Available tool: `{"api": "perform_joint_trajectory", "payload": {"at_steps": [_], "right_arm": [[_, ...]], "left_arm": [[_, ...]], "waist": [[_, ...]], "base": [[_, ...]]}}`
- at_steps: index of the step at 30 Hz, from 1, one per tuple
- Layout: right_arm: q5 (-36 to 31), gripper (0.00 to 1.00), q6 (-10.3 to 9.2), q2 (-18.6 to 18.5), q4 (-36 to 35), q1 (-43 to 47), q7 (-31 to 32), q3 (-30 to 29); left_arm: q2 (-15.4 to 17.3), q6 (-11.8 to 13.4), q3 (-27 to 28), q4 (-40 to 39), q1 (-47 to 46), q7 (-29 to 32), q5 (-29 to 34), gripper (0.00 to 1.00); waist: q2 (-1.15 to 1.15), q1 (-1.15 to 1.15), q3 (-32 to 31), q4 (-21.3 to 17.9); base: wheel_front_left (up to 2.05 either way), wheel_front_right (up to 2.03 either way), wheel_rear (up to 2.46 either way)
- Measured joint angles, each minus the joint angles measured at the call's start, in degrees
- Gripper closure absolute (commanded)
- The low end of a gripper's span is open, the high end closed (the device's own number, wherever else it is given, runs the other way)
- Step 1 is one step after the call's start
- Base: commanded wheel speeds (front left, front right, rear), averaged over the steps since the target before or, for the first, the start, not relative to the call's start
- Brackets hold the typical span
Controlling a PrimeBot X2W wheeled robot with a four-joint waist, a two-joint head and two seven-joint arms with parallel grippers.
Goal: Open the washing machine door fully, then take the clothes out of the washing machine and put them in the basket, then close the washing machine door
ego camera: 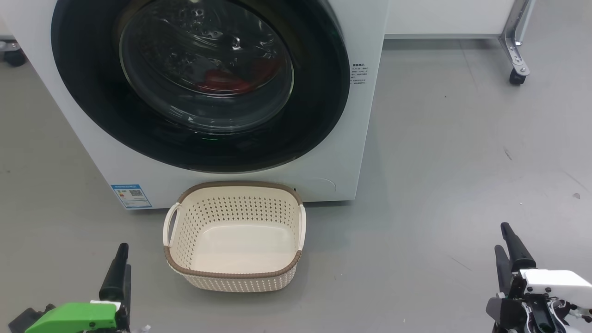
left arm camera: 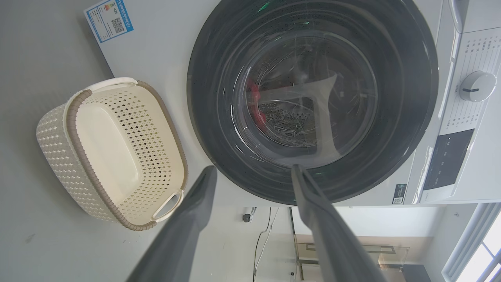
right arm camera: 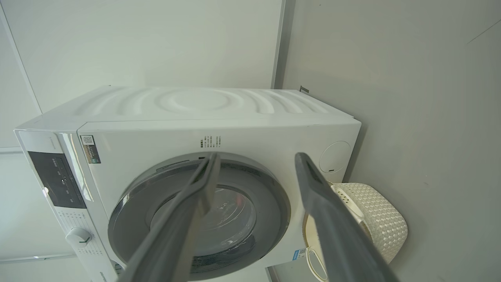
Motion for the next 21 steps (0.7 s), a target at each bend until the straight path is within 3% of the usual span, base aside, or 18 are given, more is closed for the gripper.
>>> {"api": "perform_joint_trajectory", "payload": {"at_steps": [5, 21], "right_arm": [[-1.4, 0.0, 0.0, -0.3, -0.3, 0.0, -0.7, 0.4], [-14.9, 0.0, -0.02, -4.4, -1.0, -0.2, -4.3, 4.2]], "left_arm": [[0.0, 0.0, -0.3, -0.4, -0.1, -0.6, 0.9, 0.0], [2.8, 0.0, -3.9, -2.8, -1.3, -4.4, 13.8, 0.0]], "waist": [[0.0, 0.0, 0.0, 0.0], [0.0, 0.0, 0.3, 0.1]], "base": [[0.0, 0.0, 0.0], [0.0, 0.0, 0.0]]}}
